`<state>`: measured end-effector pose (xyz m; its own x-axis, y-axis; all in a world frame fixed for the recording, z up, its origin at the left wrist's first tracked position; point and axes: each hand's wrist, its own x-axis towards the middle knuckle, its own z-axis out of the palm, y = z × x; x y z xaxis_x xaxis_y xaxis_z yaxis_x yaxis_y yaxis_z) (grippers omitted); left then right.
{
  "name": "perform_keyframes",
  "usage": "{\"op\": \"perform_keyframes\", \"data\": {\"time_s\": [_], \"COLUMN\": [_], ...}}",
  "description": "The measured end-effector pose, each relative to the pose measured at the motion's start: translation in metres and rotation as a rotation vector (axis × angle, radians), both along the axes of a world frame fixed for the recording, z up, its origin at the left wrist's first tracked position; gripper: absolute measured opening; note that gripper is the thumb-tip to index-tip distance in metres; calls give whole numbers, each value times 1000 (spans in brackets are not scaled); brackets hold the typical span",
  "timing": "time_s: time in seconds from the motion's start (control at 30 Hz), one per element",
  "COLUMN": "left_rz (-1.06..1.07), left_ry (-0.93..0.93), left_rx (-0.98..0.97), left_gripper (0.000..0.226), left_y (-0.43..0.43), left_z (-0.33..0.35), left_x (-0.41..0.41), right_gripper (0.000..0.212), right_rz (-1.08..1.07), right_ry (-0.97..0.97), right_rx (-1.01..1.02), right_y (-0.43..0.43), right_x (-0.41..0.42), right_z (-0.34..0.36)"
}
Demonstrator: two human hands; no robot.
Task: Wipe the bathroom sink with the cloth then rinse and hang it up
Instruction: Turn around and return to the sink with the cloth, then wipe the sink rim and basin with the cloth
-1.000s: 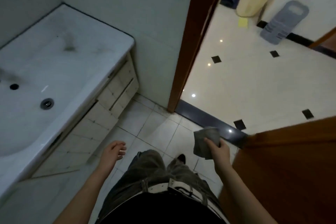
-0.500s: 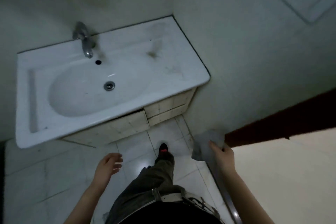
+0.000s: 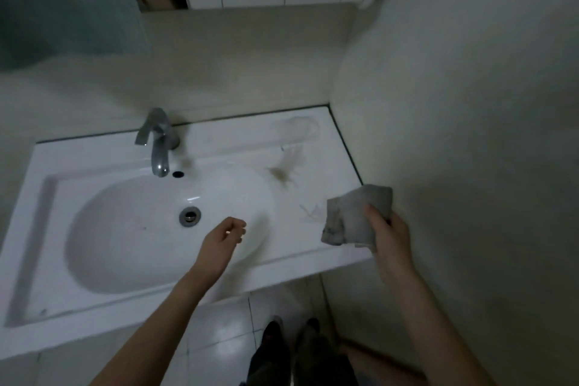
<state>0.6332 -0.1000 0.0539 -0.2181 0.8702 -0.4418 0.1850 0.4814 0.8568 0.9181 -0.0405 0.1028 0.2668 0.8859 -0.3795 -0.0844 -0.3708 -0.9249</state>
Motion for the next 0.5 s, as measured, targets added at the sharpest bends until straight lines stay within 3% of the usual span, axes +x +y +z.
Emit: {"op": "perform_keyframes", "data": {"time_s": [0.13, 0.37, 0.5], "left_rz": [62, 157, 198], "left_ry": [25, 221, 423], "left_rx": [-73, -105, -78], "left_gripper": [30, 69, 84], "left_y": [61, 120, 128], "left_z": [-39, -121, -149], "left_x": [17, 61, 78], "right_gripper": [21, 19, 18], "right_rz": [58, 107, 236], "right_ry": [-111, -603, -548], "right_rx": [107, 396, 316], "right_y": [102, 256, 323], "right_x": [-19, -72, -106], "right_z": [1, -44, -88]}}
